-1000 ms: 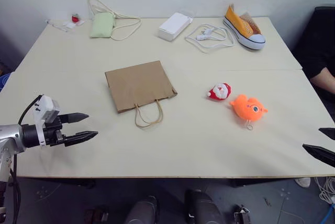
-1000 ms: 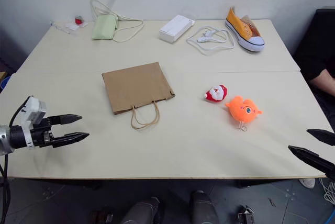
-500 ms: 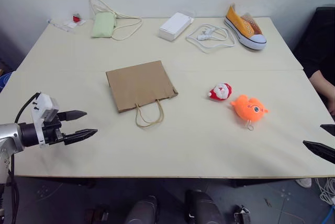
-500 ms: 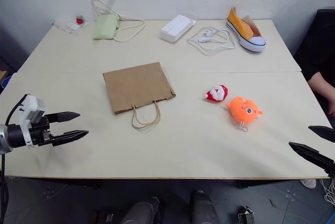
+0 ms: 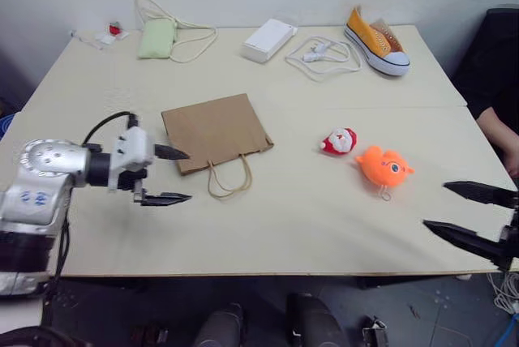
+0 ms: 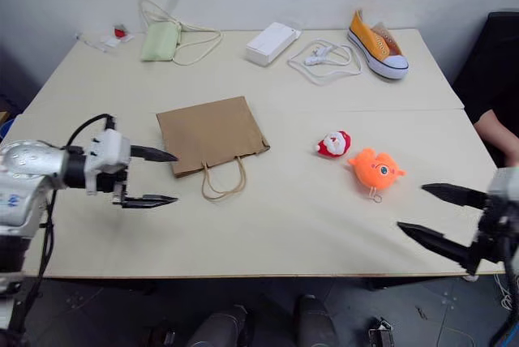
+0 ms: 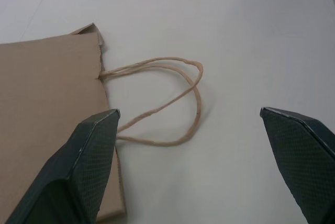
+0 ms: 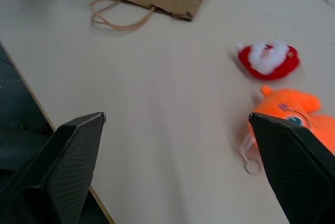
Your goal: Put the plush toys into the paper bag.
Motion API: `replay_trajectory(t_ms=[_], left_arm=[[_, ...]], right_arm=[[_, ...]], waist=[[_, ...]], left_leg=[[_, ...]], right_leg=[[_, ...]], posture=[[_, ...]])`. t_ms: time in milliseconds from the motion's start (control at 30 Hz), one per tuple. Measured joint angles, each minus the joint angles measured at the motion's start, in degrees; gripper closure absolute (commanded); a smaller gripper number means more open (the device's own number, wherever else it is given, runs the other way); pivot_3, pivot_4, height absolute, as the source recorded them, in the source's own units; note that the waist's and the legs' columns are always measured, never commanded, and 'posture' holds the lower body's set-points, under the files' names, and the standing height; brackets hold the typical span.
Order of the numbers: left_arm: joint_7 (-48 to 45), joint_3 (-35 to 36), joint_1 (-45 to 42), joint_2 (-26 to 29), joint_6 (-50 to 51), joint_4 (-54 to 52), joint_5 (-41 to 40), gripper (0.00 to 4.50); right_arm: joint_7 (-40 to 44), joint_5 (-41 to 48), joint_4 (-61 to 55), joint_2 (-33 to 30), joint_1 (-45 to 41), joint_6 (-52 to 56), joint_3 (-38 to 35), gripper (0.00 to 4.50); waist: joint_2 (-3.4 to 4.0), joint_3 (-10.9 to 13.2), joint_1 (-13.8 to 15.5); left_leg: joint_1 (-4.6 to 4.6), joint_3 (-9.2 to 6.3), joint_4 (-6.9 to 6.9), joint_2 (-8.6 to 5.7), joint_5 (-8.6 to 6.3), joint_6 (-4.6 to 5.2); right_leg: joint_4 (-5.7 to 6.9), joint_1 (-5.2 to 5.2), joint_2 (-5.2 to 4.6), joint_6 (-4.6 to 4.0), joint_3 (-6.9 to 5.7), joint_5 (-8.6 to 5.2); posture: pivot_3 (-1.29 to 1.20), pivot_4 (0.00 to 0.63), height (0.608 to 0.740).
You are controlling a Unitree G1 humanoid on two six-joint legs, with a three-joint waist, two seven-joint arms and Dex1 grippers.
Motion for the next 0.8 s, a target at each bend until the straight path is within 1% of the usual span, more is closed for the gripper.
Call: replay_trajectory(t_ms=[133,233,333,367,400,500,733,800], left_arm=[[0.2,-5.6,-6.1,-5.2,-13.0,8.9,6.8,0.0],[1.2,-7.5,-9.3,-8.0,-20.9,16.7,10.4,0.0],[1.6,-7.7,-12.0,-10.2,-25.8,22.1,11.7,0.59],[1.4,-7.8,-13.0,-11.0,-27.2,23.7,11.9,0.91],[1.4,-7.9,-13.3,-11.4,-27.9,24.0,12.0,1.19],[1.1,-9.2,-14.4,-12.6,-30.2,27.0,13.1,1.19],[0.2,-10.2,-15.8,-14.2,-33.2,30.8,14.4,1.19],[0.8,-10.4,-17.4,-15.6,-34.0,33.3,15.1,1.54]], right_arm=[[-5.5,2.4,-4.9,0.0,-7.1,0.2,8.5,0.03],[-8.6,3.1,-5.5,0.0,-10.4,0.5,12.9,0.03],[-10.7,2.8,-5.7,0.3,-11.8,0.2,17.0,0.0],[-11.4,2.5,-6.0,0.8,-12.3,0.1,18.7,0.0],[-11.9,2.4,-6.5,1.2,-12.6,0.0,19.7,0.0],[-14.2,2.2,-6.8,2.1,-14.5,0.0,23.2,0.0],[-16.8,2.4,-6.9,2.5,-16.6,0.0,25.5,0.0],[-17.3,2.7,-6.9,2.5,-17.3,0.0,25.8,0.0]], waist=[[-0.06,0.0,0.2],[-0.15,0.1,0.2],[-0.27,0.2,0.2],[-0.29,0.2,0.2],[-0.29,0.2,0.2],[-0.31,0.2,0.2],[-0.31,0.2,0.3],[-0.32,0.2,0.4]], left_leg=[[-0.27,-0.05,0.26,-0.03,0.05,0.01],[-0.37,-0.06,0.39,-0.04,0.06,0.03],[-0.47,-0.1,0.58,-0.04,0.05,0.05],[-0.49,-0.1,0.64,-0.05,0.04,0.06],[-0.5,-0.1,0.68,-0.06,0.03,0.07],[-0.53,-0.1,0.79,-0.06,0.02,0.1],[-0.53,-0.11,0.83,-0.07,0.0,0.13],[-0.55,-0.11,0.89,-0.09,-0.01,0.15]], right_leg=[[0.03,-0.16,-0.01,0.05,-0.1,0.03],[0.06,-0.23,-0.01,0.06,-0.12,0.03],[0.09,-0.28,0.0,0.07,-0.15,0.04],[0.1,-0.28,0.0,0.09,-0.16,0.05],[0.11,-0.28,-0.01,0.09,-0.15,0.05],[0.14,-0.25,-0.01,0.14,-0.15,0.07],[0.16,-0.25,-0.01,0.14,-0.15,0.08],[0.16,-0.23,-0.01,0.17,-0.16,0.09]], posture=[[0.0,0.15,0.74],[0.0,0.15,0.74],[0.0,0.15,0.74],[0.0,0.15,0.74],[0.0,0.15,0.74],[0.0,0.15,0.74],[0.0,0.15,0.74],[0.0,0.15,0.74]])
